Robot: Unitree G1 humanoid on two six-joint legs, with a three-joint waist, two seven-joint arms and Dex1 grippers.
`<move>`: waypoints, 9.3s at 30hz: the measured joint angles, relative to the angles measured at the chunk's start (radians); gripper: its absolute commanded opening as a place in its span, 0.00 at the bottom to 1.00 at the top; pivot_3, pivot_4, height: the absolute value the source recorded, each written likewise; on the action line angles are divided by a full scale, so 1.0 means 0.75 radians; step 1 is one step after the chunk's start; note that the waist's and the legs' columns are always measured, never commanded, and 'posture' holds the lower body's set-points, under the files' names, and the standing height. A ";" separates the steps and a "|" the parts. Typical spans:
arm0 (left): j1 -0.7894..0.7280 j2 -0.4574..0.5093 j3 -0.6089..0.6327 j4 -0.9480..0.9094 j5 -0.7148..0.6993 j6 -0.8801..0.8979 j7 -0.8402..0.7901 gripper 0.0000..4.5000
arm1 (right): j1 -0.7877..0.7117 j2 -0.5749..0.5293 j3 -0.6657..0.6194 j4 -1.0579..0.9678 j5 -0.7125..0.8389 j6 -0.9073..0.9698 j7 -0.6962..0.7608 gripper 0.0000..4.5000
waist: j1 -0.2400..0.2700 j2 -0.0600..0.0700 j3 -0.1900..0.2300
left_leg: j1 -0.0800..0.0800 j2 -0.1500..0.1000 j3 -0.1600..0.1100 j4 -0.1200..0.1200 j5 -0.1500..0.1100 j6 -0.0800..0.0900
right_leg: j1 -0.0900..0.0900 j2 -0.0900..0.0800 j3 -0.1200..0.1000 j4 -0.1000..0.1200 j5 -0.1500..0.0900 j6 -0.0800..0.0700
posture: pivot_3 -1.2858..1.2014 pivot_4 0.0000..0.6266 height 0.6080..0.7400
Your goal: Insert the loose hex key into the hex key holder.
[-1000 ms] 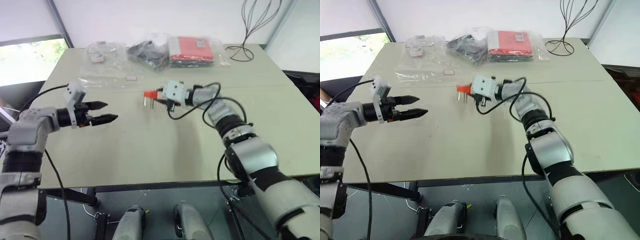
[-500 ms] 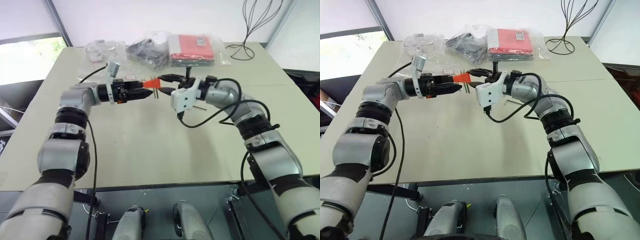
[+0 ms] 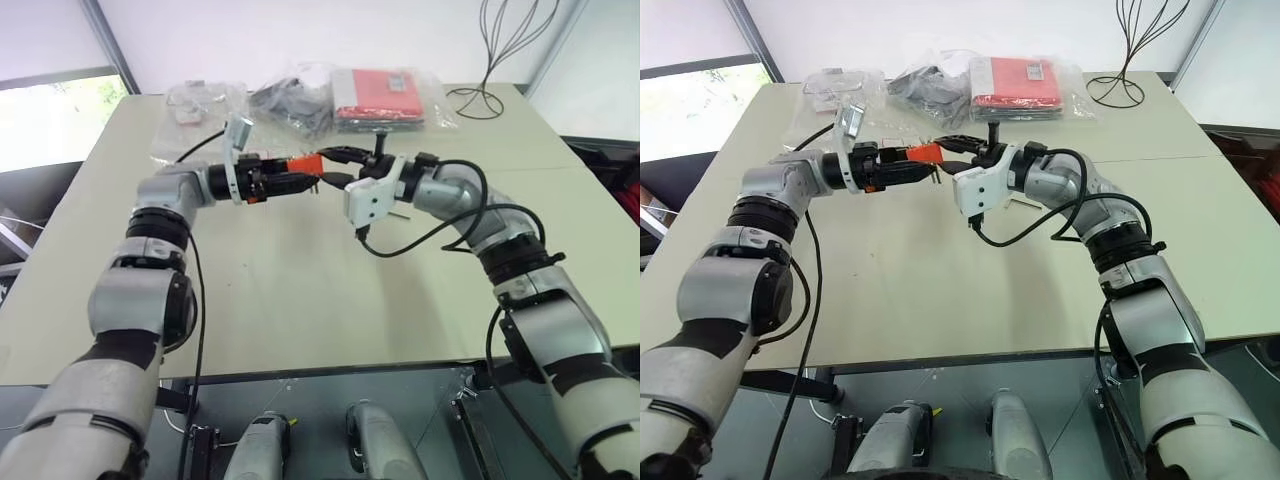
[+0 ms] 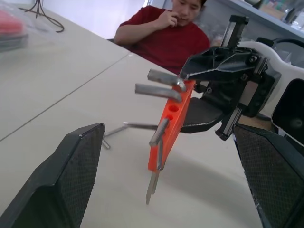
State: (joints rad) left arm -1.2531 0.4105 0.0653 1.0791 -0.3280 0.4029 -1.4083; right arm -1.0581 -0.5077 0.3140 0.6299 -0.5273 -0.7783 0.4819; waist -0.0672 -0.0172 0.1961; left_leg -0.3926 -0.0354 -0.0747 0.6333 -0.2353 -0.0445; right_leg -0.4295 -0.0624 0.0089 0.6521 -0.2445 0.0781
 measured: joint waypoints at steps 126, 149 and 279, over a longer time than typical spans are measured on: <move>0.912 0.409 -0.007 -1.475 -0.190 0.257 0.404 0.00 | -0.218 0.192 -0.476 0.991 0.448 1.350 0.253 0.52 | -0.009 0.000 0.000 | 0.008 0.020 0.018 0.017 -0.001 0.001 | 0.002 0.020 0.019 0.009 0.008 -0.006 | 0.52 0.24 1.00; 1.020 0.437 0.057 -1.605 -0.250 0.328 0.546 0.00 | -0.256 0.274 -0.517 0.995 0.442 1.395 0.261 0.46 | -0.005 0.000 0.000 | 0.006 0.021 0.018 0.016 -0.001 0.001 | 0.002 0.021 0.019 0.004 0.009 -0.007 | 0.52 0.24 1.00; -0.285 -0.273 0.156 0.288 0.161 -0.310 0.255 0.00 | 0.055 0.612 -0.951 -0.606 1.772 1.948 -0.517 0.01 | 0.030 -0.001 0.002 | -0.021 0.019 0.020 0.019 -0.004 0.007 | -0.025 0.019 0.019 0.008 0.012 -0.003 | 0.52 0.24 1.00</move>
State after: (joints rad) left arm -1.4671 0.2056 0.1826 1.2949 -0.2070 0.1703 -1.2169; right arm -1.0170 -0.0486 -0.3989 0.1757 0.8017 0.6826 0.0945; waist -0.0449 -0.0181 0.1975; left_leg -0.4084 -0.0209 -0.0598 0.6472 -0.2383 -0.0392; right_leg -0.4482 -0.0478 0.0229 0.6583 -0.2358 0.0761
